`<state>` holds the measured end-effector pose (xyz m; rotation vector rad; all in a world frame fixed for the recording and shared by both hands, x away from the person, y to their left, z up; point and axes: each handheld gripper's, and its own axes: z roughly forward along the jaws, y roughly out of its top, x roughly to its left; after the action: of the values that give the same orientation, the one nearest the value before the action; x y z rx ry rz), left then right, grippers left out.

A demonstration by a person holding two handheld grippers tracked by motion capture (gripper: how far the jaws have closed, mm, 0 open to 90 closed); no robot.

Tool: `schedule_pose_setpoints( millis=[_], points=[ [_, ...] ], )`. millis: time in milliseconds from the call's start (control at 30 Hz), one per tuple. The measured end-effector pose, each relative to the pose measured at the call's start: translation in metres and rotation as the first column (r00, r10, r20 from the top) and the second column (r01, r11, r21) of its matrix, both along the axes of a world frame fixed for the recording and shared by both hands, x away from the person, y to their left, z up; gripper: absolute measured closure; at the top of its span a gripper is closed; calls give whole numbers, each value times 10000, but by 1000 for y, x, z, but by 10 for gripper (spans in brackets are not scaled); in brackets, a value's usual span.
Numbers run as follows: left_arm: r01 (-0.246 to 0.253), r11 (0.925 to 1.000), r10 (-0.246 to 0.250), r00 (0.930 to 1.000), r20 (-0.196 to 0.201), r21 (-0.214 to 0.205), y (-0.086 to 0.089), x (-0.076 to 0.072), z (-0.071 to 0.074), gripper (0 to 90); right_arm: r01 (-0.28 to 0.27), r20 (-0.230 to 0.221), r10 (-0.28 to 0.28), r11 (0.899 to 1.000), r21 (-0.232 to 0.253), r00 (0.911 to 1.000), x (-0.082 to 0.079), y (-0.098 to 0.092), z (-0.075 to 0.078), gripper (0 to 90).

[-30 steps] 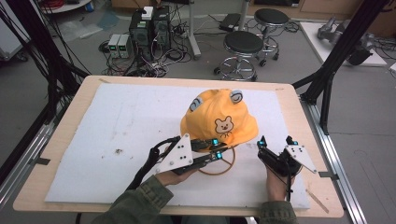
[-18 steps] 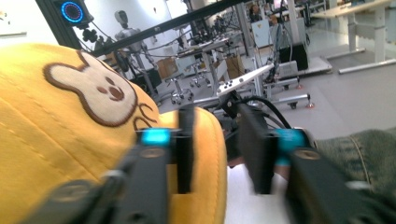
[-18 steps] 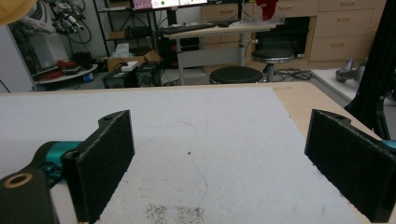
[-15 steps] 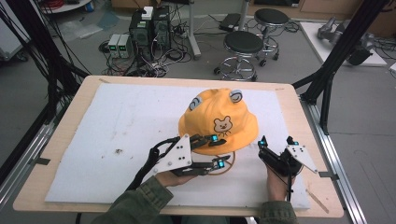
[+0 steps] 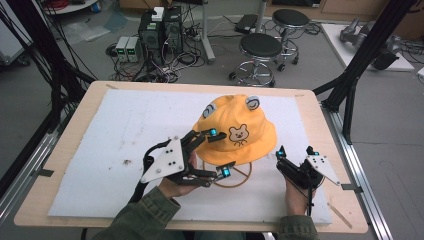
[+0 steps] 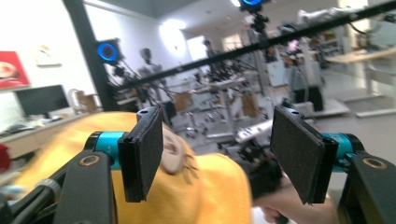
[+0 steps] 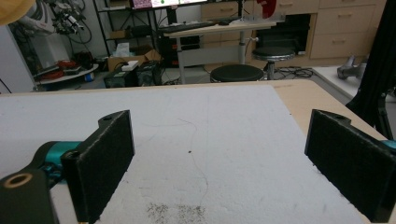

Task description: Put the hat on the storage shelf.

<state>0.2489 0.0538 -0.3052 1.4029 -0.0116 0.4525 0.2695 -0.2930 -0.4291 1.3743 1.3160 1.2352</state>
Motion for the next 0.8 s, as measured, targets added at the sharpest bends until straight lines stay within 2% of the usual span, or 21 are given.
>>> schedule_pose_setpoints(
  millis=[67, 100, 267, 300, 333, 367, 500, 533, 567, 600, 633, 667, 700, 800],
  points=[
    [-389, 9986, 390, 9992, 44, -346, 9, 2, 6, 341, 14, -22, -14, 10000, 19, 10000, 0, 0, 0, 71],
    [-389, 9986, 390, 9992, 44, -346, 9, 2, 6, 335, 14, -22, -14, 10000, 19, 10000, 0, 0, 0, 71],
    [-1147, 9891, 1142, 9934, -109, -923, 30, 10, 15, 317, 41, -40, -41, 9999, 127, 10000, 0, 0, 0, 71],
    [-1331, 9853, 1319, 9911, -180, -1072, 36, 13, 17, 317, 70, -60, -70, 9998, 160, 10000, 0, 0, 0, 71],
    [-1674, 9779, 1652, 9859, -278, -1256, 45, 17, 21, 317, 23, -19, -23, 10000, 43, 10000, 0, -1, 0, 71],
    [-1674, 9779, 1652, 9859, -278, -1256, 45, 17, 21, 317, 23, -19, -23, 10000, 43, 10000, 0, -1, 0, 71],
    [-2244, 9599, 2198, 9745, -460, -1677, 63, 23, 27, 317, 22, -9, -22, 10000, 32, 10000, 0, -1, 0, 71],
    [-2555, 9500, 2504, 9668, -507, -1795, 74, 26, 30, 317, 30, -41, -30, 10000, 63, 10000, 0, -1, 0, 71],
    [-2555, 9500, 2504, 9668, -507, -1795, 74, 26, 30, 318, 30, -41, -30, 10000, 63, 10000, 0, -1, 0, 71],
    [-2795, 9422, 2746, 9601, -525, -1848, 83, 26, 33, 322, 20, -34, -20, 10000, 45, 10000, 0, -1, 0, 71],
    [-2795, 9422, 2746, 9601, -525, -1848, 83, 26, 33, 324, 20, -34, -20, 10000, 45, 10000, 0, -1, 0, 71],
    [-3097, 9325, 3070, 9507, -436, -1861, 91, 26, 36, 325, 14, -14, -14, 10000, 45, 10000, 0, 0, 0, 71],
    [-3097, 9325, 3070, 9507, -436, -1861, 91, 26, 36, 325, 14, -14, -14, 10000, 45, 10000, 0, 0, 0, 71],
    [-3482, 9164, 3470, 9369, -417, -1973, 104, 26, 40, 323, 40, 13, -40, 10000, 40, 10000, 0, 0, 0, 71]
  ],
)
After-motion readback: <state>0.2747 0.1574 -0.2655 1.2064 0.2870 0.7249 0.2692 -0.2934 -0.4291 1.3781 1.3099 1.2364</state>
